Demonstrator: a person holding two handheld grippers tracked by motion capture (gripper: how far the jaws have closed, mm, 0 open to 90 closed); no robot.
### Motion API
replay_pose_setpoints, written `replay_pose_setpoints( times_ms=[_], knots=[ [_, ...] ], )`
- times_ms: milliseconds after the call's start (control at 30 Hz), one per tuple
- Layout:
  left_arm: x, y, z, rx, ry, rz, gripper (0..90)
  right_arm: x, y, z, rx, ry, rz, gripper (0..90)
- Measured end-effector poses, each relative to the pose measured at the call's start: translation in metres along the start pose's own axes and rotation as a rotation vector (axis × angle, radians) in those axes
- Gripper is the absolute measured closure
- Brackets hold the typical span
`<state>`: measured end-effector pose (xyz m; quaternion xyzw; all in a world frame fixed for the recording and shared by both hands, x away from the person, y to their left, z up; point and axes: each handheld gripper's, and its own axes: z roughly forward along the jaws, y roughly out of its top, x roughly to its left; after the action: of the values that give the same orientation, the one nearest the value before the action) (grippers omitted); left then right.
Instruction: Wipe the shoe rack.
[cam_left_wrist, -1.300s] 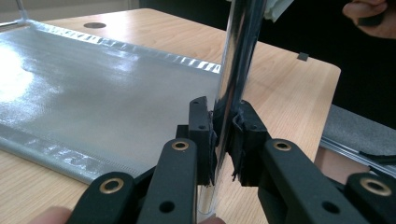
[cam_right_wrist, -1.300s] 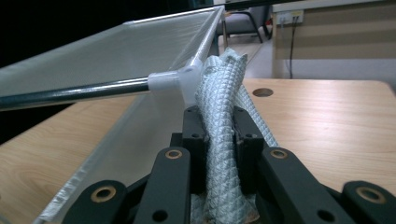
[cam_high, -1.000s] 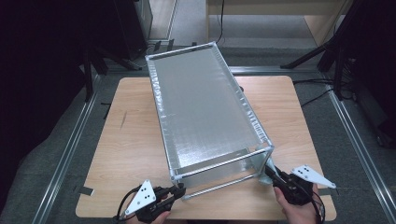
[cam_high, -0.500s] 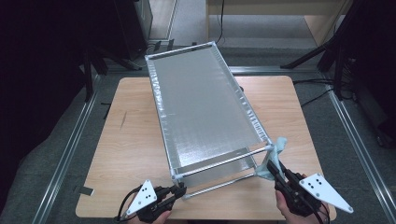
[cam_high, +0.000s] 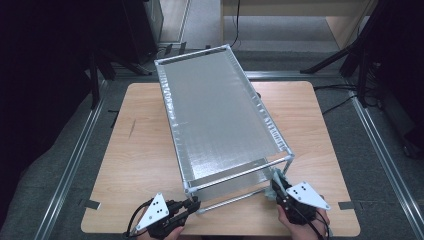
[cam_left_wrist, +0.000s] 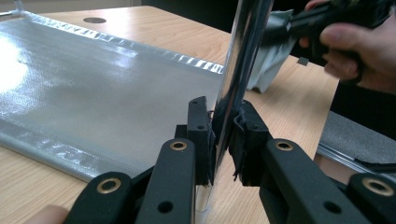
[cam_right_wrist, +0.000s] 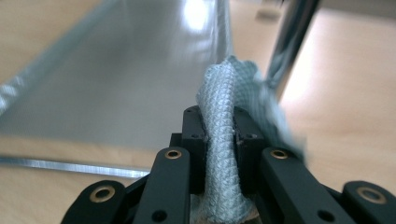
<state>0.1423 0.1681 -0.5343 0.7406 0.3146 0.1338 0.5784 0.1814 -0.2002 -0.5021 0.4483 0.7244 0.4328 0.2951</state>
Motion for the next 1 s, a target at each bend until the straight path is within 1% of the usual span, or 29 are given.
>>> replay_pose_setpoints(
  times_ms=[67,133,200,233,267,300,367,433,467,533,567,633,700,767,867,900,933,1000],
  knots=[
    [0.000,0.000,0.000,0.000,-0.003,-0.002,79.3,0.000,0.010,-0.012,-0.073,-0.011,-0.005,78.2],
    [0.002,0.000,0.000,0.003,-0.013,-0.010,79.2,-0.001,0.020,-0.023,-0.153,-0.018,0.004,77.9],
    [0.002,0.000,0.000,0.005,-0.012,-0.009,79.0,-0.004,0.028,-0.034,-0.225,-0.013,0.053,77.8],
    [0.001,0.000,0.000,0.007,-0.009,-0.007,79.1,-0.006,0.031,-0.038,-0.244,-0.015,0.070,77.8],
    [0.001,0.000,0.000,0.008,-0.008,-0.006,79.2,-0.006,0.033,-0.040,-0.249,-0.022,0.065,77.9],
    [0.001,0.000,0.000,0.008,-0.008,-0.006,79.2,-0.006,0.032,-0.038,-0.239,-0.019,0.051,78.1],
    [0.002,0.000,0.000,0.011,-0.011,-0.005,79.2,-0.006,0.025,-0.030,-0.186,-0.012,0.035,78.2],
    [0.002,0.000,0.000,0.013,-0.018,-0.011,79.1,-0.008,0.015,-0.015,-0.082,0.009,0.057,78.3],
    [0.003,0.000,0.000,0.015,-0.020,-0.010,79.0,-0.009,0.009,-0.008,-0.038,0.013,0.060,78.3],
    [0.002,0.000,0.000,0.015,-0.018,-0.009,79.0,-0.010,-0.001,0.002,0.029,0.029,0.059,78.3],
    [0.002,0.000,0.000,0.015,-0.019,-0.010,78.9,-0.010,-0.004,0.005,0.046,0.026,0.053,78.3],
    [0.002,0.000,0.001,0.015,-0.019,-0.009,78.9,-0.010,-0.005,0.007,0.052,0.022,0.048,78.3],
    [0.002,0.000,0.001,0.016,-0.019,-0.011,78.8,-0.010,-0.001,0.004,0.023,0.016,0.044,78.3],
    [0.002,0.000,0.001,0.018,-0.020,-0.011,78.7,-0.010,0.005,-0.004,-0.025,0.007,0.044,78.3],
    [0.003,0.000,0.001,0.023,-0.023,-0.011,78.4,-0.007,0.013,-0.018,-0.119,-0.007,0.051,78.2],
    [0.003,0.000,0.001,0.025,-0.023,-0.012,78.3,-0.005,0.014,-0.020,-0.135,-0.010,0.048,78.2],
    [0.003,0.000,0.002,0.026,-0.023,-0.014,78.3,-0.003,0.014,-0.019,-0.138,-0.006,0.041,78.0],
    [0.002,0.000,0.003,0.027,-0.022,-0.014,78.3,0.001,0.010,-0.010,-0.101,0.012,0.033,78.2]
  ],
)
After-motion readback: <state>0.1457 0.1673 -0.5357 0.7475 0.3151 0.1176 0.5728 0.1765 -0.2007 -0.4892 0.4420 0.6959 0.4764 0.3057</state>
